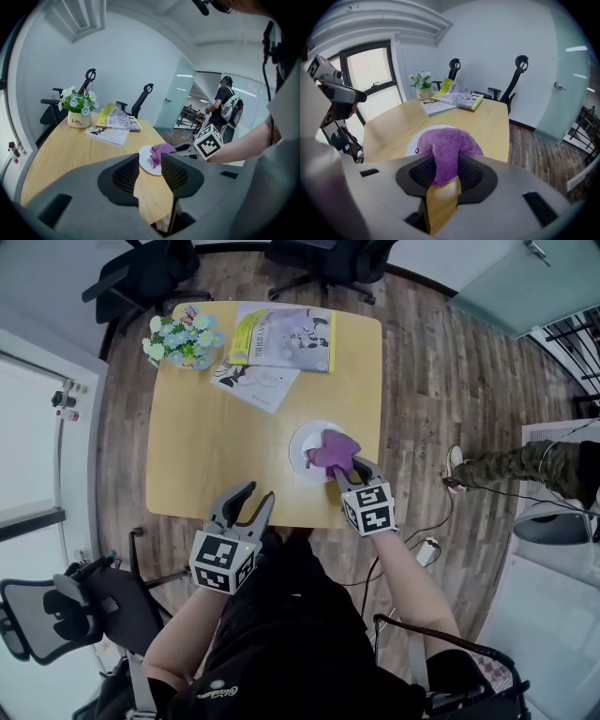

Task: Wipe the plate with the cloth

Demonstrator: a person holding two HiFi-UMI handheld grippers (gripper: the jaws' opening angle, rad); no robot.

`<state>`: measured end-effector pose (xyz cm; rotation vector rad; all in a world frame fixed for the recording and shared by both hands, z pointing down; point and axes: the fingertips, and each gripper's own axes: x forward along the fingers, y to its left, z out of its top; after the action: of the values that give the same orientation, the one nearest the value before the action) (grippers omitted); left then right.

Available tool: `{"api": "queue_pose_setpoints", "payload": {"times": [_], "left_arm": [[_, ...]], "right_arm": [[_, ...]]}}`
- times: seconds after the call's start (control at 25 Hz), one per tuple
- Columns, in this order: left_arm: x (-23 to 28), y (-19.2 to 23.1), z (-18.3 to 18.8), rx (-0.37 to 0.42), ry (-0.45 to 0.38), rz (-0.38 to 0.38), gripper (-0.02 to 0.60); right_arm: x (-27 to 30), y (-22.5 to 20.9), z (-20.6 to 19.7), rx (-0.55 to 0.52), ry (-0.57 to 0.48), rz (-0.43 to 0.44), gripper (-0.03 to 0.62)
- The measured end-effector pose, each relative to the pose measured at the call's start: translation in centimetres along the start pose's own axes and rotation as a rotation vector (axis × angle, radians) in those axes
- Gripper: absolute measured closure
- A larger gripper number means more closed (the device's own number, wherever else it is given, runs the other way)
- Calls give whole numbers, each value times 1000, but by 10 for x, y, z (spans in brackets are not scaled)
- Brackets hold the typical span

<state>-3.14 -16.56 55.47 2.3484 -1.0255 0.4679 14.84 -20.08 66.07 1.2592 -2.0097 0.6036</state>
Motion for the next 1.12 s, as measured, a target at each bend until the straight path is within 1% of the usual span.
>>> {"api": "queue_pose_setpoints", "payload": {"times": [0.2, 0.32, 0.64, 0.92, 1.12], "left_arm": [[-5, 3, 0, 0, -2, 13, 434], [-6, 6, 0, 0, -2, 20, 434], [-1, 3, 1, 4, 0, 6, 434], [7, -3, 2, 13, 8, -14, 434], [9, -8, 3, 17, 5, -22, 434]], "right_arm": [[10, -25, 16, -16, 2, -46, 482], [10, -27, 18, -22, 4, -51, 482], [-4, -6, -10, 0, 21, -10, 482], [-27, 22, -33, 9, 26, 49, 482], [-30, 27, -43, 17, 33, 53, 482]]}}
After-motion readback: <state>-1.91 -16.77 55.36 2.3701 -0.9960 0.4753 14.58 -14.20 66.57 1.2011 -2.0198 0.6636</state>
